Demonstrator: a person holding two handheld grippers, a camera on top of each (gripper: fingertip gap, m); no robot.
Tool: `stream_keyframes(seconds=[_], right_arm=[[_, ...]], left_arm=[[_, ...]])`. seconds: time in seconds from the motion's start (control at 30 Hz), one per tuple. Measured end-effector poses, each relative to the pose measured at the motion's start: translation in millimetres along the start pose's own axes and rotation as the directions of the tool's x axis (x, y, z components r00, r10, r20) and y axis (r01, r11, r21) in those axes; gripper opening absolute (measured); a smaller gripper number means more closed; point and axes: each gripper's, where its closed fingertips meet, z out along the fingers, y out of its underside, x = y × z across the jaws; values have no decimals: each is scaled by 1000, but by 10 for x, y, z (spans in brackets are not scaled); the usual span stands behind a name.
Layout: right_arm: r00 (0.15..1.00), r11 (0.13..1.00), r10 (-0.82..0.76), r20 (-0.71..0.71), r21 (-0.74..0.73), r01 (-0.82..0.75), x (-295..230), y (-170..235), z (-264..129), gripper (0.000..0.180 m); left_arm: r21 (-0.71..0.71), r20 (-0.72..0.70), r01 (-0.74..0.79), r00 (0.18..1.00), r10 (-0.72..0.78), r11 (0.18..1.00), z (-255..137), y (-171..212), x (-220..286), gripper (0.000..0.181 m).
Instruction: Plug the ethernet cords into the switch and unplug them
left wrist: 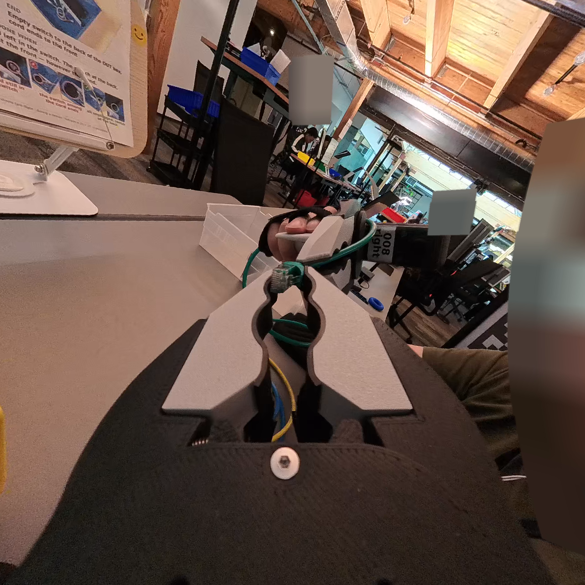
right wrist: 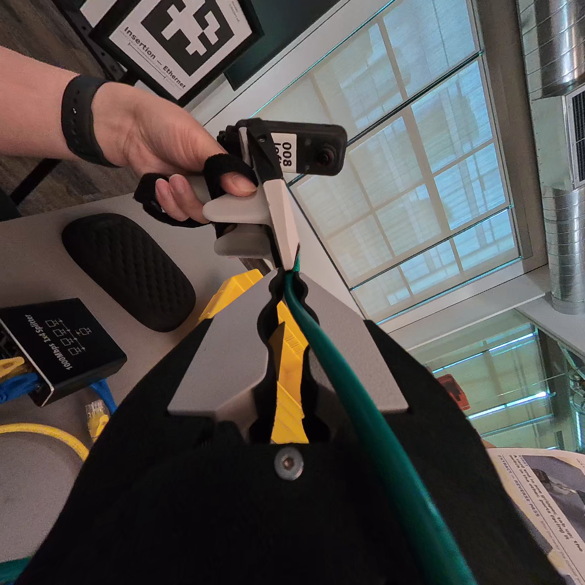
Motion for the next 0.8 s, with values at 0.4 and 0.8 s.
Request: stream_keyframes(seconds=[0.4,0.8], right_arm=[[990,984,137,-21,116,-134,169,-185,-129,3],[965,950,242,106,177,-258,52,-290,-105,3]], left_arm=[[81,40,-125,992,122,989,-156,-78,-5,48],[59,171,-506,854,491,860,-317,253,45,60]])
